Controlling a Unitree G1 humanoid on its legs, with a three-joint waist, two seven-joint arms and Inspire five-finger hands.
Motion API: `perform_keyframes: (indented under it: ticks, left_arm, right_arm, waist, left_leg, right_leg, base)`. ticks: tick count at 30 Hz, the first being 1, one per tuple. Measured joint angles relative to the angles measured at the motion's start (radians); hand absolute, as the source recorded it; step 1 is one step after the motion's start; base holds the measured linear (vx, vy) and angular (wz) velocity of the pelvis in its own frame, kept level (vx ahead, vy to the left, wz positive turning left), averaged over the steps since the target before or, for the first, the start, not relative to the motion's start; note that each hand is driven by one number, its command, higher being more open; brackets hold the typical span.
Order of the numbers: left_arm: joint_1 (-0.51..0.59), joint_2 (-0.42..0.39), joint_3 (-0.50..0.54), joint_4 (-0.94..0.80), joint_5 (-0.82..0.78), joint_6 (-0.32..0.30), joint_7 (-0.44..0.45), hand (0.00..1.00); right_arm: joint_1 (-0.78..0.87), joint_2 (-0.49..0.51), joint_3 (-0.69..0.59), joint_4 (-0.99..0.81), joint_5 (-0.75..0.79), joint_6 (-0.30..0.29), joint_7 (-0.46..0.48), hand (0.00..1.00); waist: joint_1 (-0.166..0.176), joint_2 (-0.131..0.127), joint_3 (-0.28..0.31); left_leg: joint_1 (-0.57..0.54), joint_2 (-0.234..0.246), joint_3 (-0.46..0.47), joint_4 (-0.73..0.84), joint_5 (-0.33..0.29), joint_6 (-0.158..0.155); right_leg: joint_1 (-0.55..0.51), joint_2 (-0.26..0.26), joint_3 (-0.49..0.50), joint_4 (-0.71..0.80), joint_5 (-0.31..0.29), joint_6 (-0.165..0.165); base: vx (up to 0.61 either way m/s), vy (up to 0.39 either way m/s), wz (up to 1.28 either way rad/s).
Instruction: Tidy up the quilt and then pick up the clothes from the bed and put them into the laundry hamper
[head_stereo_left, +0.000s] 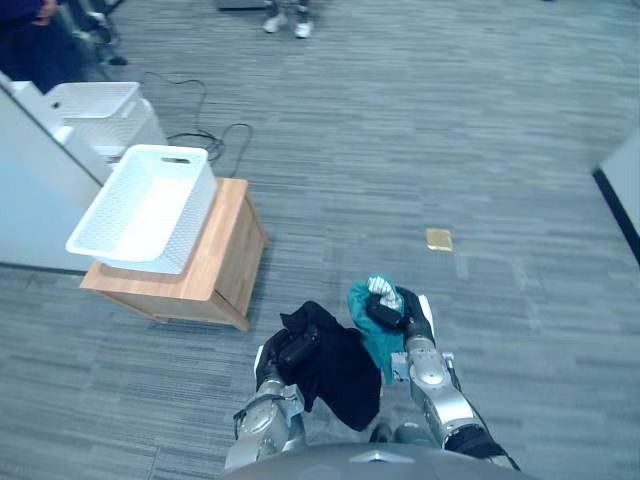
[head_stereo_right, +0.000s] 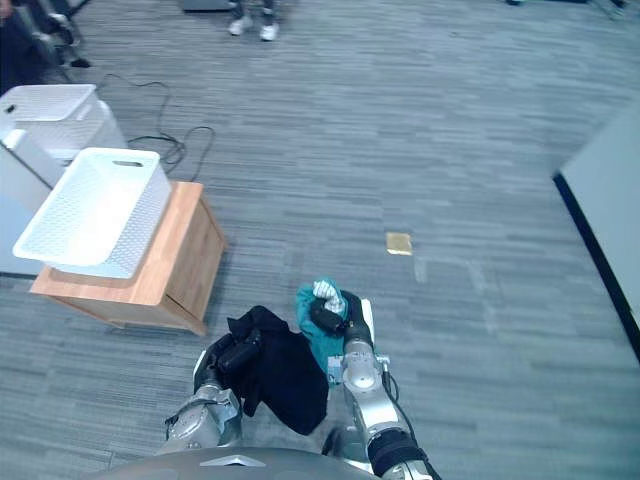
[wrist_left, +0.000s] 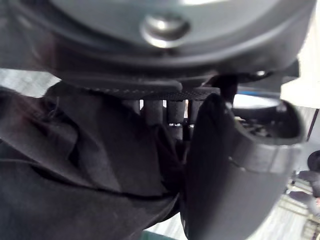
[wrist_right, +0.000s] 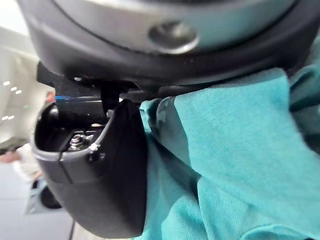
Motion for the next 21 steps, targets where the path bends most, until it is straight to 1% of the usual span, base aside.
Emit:
perform_keyframes:
  ticks: [1, 2, 3, 4, 5, 6, 7, 8, 9, 10, 11, 12, 13, 14, 15, 16, 17, 18, 19, 20, 21]
  left_arm:
    - [-0.004, 0.001, 0.002, -0.028, 0.001, 0.000, -0.013, 0.00]
    - [0.002, 0.001, 0.006, -0.046, 0.005, 0.000, -0.027, 0.00]
    - [0.012, 0.001, 0.021, -0.067, 0.004, -0.002, -0.042, 0.00]
    - [0.021, 0.001, 0.044, -0.068, 0.008, -0.003, -0.037, 0.00]
    - [0.033, 0.002, 0.064, -0.070, 0.009, -0.004, -0.034, 0.00]
    - [0.059, 0.015, 0.115, -0.075, 0.014, -0.003, -0.017, 0.00]
    - [0.061, 0.027, 0.131, -0.085, 0.033, -0.003, -0.011, 0.00]
    - [0.060, 0.035, 0.135, -0.091, 0.047, -0.003, -0.009, 0.00]
    - [0.062, 0.049, 0.134, -0.099, 0.055, -0.003, -0.009, 0.00]
    - [0.064, 0.048, 0.129, -0.099, 0.067, 0.000, -0.008, 0.00]
    - [0.061, 0.047, 0.124, -0.101, 0.084, 0.000, -0.008, 0.00]
    - [0.071, 0.048, 0.120, -0.110, 0.089, 0.000, -0.008, 0.00]
    - [0.086, 0.050, 0.115, -0.127, 0.124, 0.000, -0.003, 0.00]
    - [0.096, 0.058, 0.106, -0.156, 0.150, 0.000, 0.001, 0.00]
    - [0.097, 0.064, 0.102, -0.172, 0.163, 0.000, 0.002, 0.00]
    - [0.093, 0.074, 0.097, -0.204, 0.163, -0.002, 0.002, 0.00]
    - [0.089, 0.084, 0.092, -0.228, 0.163, -0.007, 0.001, 0.00]
    - [0.086, 0.087, 0.090, -0.237, 0.163, -0.008, 0.001, 0.00]
    - [0.085, 0.087, 0.090, -0.253, 0.163, -0.010, 0.002, 0.00]
    - [0.081, 0.086, 0.092, -0.263, 0.163, -0.017, 0.002, 0.00]
    - [0.075, 0.083, 0.094, -0.262, 0.163, -0.021, 0.002, 0.00]
  right_arm:
    - [-0.043, -0.041, -0.025, -0.026, -0.001, 0.000, 0.025, 0.00]
    - [-0.038, -0.060, -0.048, -0.057, 0.030, -0.001, 0.052, 0.00]
    - [-0.005, -0.086, -0.100, -0.149, 0.083, -0.008, 0.079, 0.00]
    - [0.073, -0.078, -0.147, -0.265, 0.086, -0.022, 0.066, 0.00]
    - [0.107, -0.063, -0.154, -0.310, 0.084, -0.035, 0.058, 0.00]
    - [0.171, -0.022, -0.144, -0.326, 0.074, -0.059, 0.061, 0.00]
    - [0.186, -0.009, -0.139, -0.314, 0.071, -0.058, 0.075, 0.00]
    - [0.191, 0.008, -0.135, -0.299, 0.056, -0.057, 0.078, 0.00]
    - [0.193, 0.027, -0.136, -0.268, 0.035, -0.048, 0.079, 0.00]
    - [0.205, 0.047, -0.135, -0.257, 0.027, -0.046, 0.079, 0.00]
    - [0.213, 0.055, -0.134, -0.257, 0.016, -0.046, 0.079, 0.00]
    - [0.223, 0.063, -0.127, -0.257, 0.001, -0.046, 0.082, 0.00]
    - [0.235, 0.069, -0.111, -0.257, -0.002, -0.047, 0.092, 0.00]
    - [0.243, 0.077, -0.107, -0.258, -0.002, -0.047, 0.094, 0.00]
    - [0.246, 0.082, -0.107, -0.258, -0.002, -0.047, 0.094, 0.00]
    - [0.248, 0.086, -0.107, -0.260, -0.002, -0.048, 0.092, 0.00]
    - [0.251, 0.085, -0.109, -0.261, -0.002, -0.048, 0.092, 0.00]
    - [0.253, 0.084, -0.114, -0.261, -0.002, -0.048, 0.092, 0.00]
    - [0.252, 0.082, -0.124, -0.262, -0.002, -0.048, 0.091, 0.00]
    - [0.251, 0.081, -0.135, -0.267, -0.002, -0.048, 0.087, 0.00]
    - [0.251, 0.080, -0.142, -0.275, -0.003, -0.048, 0.085, 0.00]
  waist:
    - [0.003, -0.005, 0.000]
    - [0.009, -0.005, 0.000]
    - [0.012, -0.006, -0.001]
    - [0.002, -0.008, -0.010]
    - [-0.002, -0.008, -0.024]
    - [-0.040, -0.085, -0.056]
    - [-0.044, -0.110, -0.063]
    - [-0.039, -0.123, -0.064]
    - [-0.038, -0.143, -0.066]
    - [-0.045, -0.147, -0.066]
    - [-0.048, -0.144, -0.067]
    - [-0.058, -0.138, -0.069]
    - [-0.072, -0.122, -0.076]
    - [-0.087, -0.107, -0.084]
    - [-0.091, -0.101, -0.087]
    - [-0.104, -0.096, -0.089]
    - [-0.118, -0.095, -0.088]
    - [-0.119, -0.093, -0.087]
    - [-0.121, -0.087, -0.086]
    - [-0.124, -0.083, -0.086]
    - [-0.127, -0.083, -0.086]
  left_leg:
    - [-0.030, -0.021, 0.114, -0.106, -0.026, -0.004]
    - [-0.039, -0.034, 0.172, -0.174, -0.035, 0.001]
    - [-0.047, -0.065, 0.298, -0.311, -0.040, 0.025]
    - [-0.030, -0.096, 0.435, -0.474, 0.003, 0.075]
    - [-0.012, -0.114, 0.502, -0.517, 0.048, 0.214]
    - [0.002, -0.166, 0.507, -0.525, 0.009, 0.267]
    - [0.003, -0.181, 0.481, -0.525, -0.014, 0.259]
    - [0.012, -0.192, 0.465, -0.529, -0.028, 0.255]
    - [0.042, -0.220, 0.425, -0.537, -0.052, 0.243]
    - [0.094, -0.255, 0.383, -0.558, -0.070, 0.226]
    - [0.126, -0.268, 0.364, -0.575, -0.078, 0.214]
    - [0.174, -0.285, 0.333, -0.599, -0.083, 0.203]
    - [0.233, -0.295, 0.283, -0.640, -0.073, 0.173]
    - [0.283, -0.296, 0.232, -0.687, -0.061, 0.150]
    - [0.305, -0.297, 0.205, -0.711, -0.054, 0.137]
    - [0.341, -0.296, 0.147, -0.751, -0.041, 0.118]
    - [0.376, -0.295, 0.087, -0.777, -0.033, 0.106]
    - [0.393, -0.293, 0.060, -0.789, -0.031, 0.101]
    - [0.418, -0.281, 0.010, -0.795, -0.030, 0.099]
    - [0.431, -0.262, -0.041, -0.793, -0.030, 0.098]
    - [0.435, -0.246, -0.067, -0.791, -0.033, 0.087]
  right_leg:
    - [0.031, 0.000, -0.033, -0.039, 0.000, 0.003]
    - [0.047, -0.001, -0.051, -0.057, 0.000, 0.003]
    - [0.082, -0.004, -0.080, -0.079, -0.001, 0.005]
    - [0.111, -0.004, -0.101, -0.069, -0.013, 0.022]
    - [0.124, 0.004, -0.099, -0.053, -0.026, 0.044]
    - [0.113, -0.037, -0.090, 0.012, -0.039, 0.051]
    - [0.090, -0.056, -0.069, 0.102, -0.030, 0.038]
    - [0.068, -0.073, -0.054, 0.180, -0.020, 0.035]
    - [0.013, -0.110, -0.012, 0.381, -0.015, 0.034]
    - [-0.037, -0.141, 0.027, 0.600, -0.013, 0.041]
    - [-0.068, -0.150, 0.053, 0.704, -0.009, 0.047]
    - [-0.116, -0.159, 0.087, 0.833, -0.008, 0.049]
    - [-0.175, -0.167, 0.091, 0.942, -0.011, 0.041]
    - [-0.242, -0.177, 0.084, 0.978, -0.020, 0.025]
    - [-0.276, -0.181, 0.084, 0.973, -0.025, 0.017]
    - [-0.337, -0.183, 0.088, 0.926, -0.041, 0.000]
    - [-0.387, -0.186, 0.107, 0.844, -0.052, -0.019]
    - [-0.409, -0.184, 0.124, 0.791, -0.055, -0.024]
    - [-0.444, -0.164, 0.174, 0.644, -0.057, -0.028]
    - [-0.476, -0.127, 0.262, 0.477, -0.047, -0.026]
    - [-0.492, -0.100, 0.324, 0.396, -0.033, -0.017]
  base:
    - [0.40, -0.106, 1.00]
    - [0.41, -0.081, 0.99]
    - [0.56, -0.053, 1.11]
    - [0.49, -0.037, 1.16]
    - [0.71, -0.046, 1.39]
    - [0.65, -0.032, 1.14]
    - [0.77, -0.031, 1.08]
    - [0.60, 0.002, 0.76]
    - [0.57, -0.008, 0.99]
    - [0.56, -0.016, 1.03]
    - [0.55, -0.038, 0.98]
    - [0.54, -0.050, 1.00]
    - [0.62, -0.077, 1.27]
    - [0.51, -0.081, 1.22]
    - [0.49, -0.113, 1.29]
    - [0.46, -0.163, 1.46]
    - [0.44, -0.195, 1.46]
    - [0.43, -0.267, 1.39]
    - [0.42, -0.335, 1.26]
    - [0.41, -0.363, 1.25]
    - [0.49, -0.512, 1.39]
